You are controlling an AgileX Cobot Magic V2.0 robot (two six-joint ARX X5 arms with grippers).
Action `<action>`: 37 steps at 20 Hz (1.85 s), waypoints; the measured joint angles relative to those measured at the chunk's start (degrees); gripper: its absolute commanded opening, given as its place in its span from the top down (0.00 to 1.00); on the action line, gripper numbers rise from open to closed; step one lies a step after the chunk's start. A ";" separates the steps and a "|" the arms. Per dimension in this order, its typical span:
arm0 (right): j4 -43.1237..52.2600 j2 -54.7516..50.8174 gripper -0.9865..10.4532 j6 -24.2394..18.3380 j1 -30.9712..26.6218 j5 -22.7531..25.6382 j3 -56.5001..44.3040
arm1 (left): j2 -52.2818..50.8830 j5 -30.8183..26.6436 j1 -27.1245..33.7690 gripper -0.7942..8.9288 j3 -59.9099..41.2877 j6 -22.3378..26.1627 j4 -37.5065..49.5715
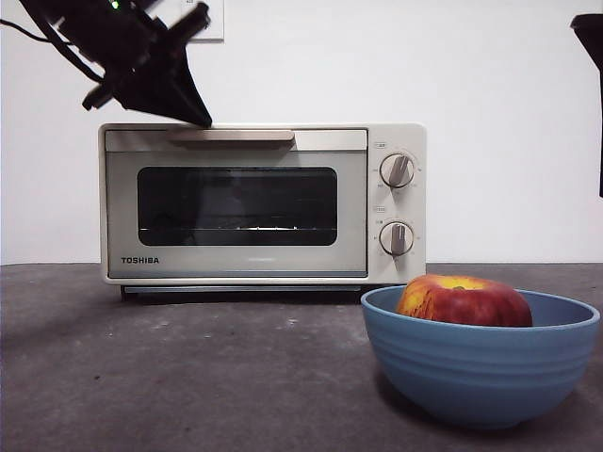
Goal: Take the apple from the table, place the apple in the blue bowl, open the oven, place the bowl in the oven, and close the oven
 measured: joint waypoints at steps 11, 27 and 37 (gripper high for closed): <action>0.07 0.00 0.53 0.00 0.00 0.00 0.00 | 0.68 -0.85 -3.93 0.91 2.23 2.56 -7.37; -1.22 0.02 0.55 -0.74 -7.96 -7.41 0.00 | 2.45 1.09 -12.48 0.91 0.09 4.63 -35.95; 6.19 8.07 0.56 -2.21 -10.51 -12.26 0.00 | -14.16 1.66 -9.99 0.91 0.09 4.39 -30.88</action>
